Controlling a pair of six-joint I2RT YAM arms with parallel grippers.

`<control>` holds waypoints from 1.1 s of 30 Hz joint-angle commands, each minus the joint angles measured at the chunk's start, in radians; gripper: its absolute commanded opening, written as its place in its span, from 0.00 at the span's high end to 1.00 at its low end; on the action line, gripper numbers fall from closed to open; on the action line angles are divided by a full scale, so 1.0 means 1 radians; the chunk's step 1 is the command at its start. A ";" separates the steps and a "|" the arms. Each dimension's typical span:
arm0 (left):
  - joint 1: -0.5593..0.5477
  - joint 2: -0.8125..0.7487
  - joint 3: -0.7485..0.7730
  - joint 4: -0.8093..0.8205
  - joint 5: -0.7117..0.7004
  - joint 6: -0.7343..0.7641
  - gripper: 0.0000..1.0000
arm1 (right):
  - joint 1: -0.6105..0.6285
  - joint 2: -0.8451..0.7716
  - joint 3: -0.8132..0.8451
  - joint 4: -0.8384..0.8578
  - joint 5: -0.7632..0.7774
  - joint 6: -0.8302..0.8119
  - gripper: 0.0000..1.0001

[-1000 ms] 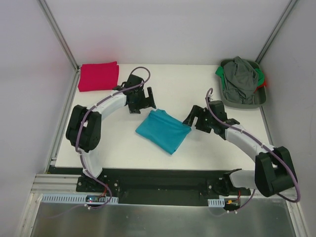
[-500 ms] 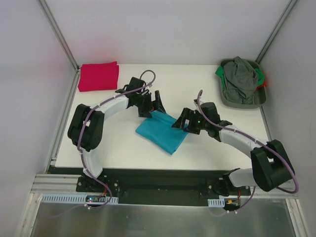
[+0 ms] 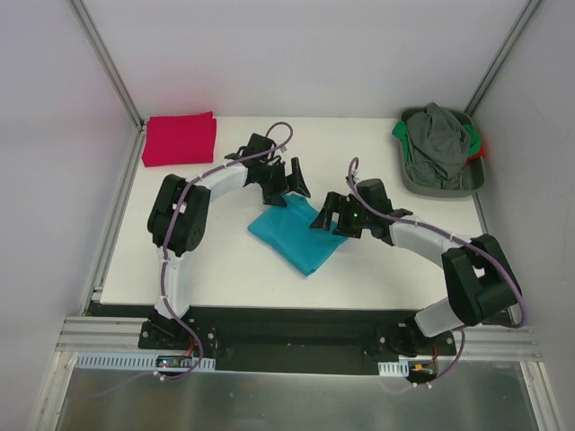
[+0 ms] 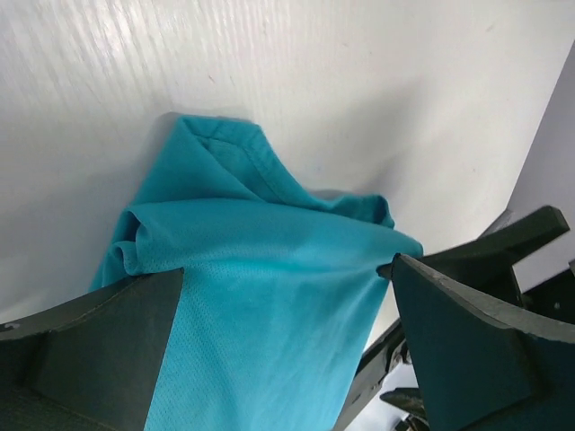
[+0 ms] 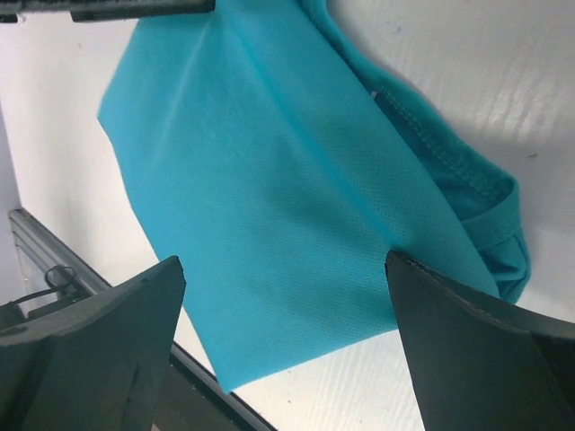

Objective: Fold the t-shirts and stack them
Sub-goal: Fold the long partially folded tshirt into a neat square, then smooth out wrinkles on the folded tshirt

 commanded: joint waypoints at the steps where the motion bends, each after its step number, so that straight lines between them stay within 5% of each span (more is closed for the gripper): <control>1: -0.009 0.090 0.067 0.012 0.009 -0.023 0.01 | -0.010 0.040 0.055 -0.037 0.044 -0.060 0.04; 9: -0.007 0.125 -0.009 0.009 -0.015 -0.055 0.01 | -0.053 0.109 0.056 -0.063 0.098 -0.093 0.04; 18: -0.053 -0.239 -0.403 0.009 -0.190 -0.084 0.01 | -0.088 0.091 0.121 -0.264 0.161 -0.237 0.04; 26: -0.073 -0.392 -0.301 -0.058 -0.241 -0.024 0.01 | -0.070 -0.273 -0.003 -0.236 0.077 -0.157 0.04; 33: -0.196 -0.557 -0.419 -0.063 -0.281 -0.062 0.01 | 0.057 -0.563 -0.192 -0.077 -0.003 0.028 0.04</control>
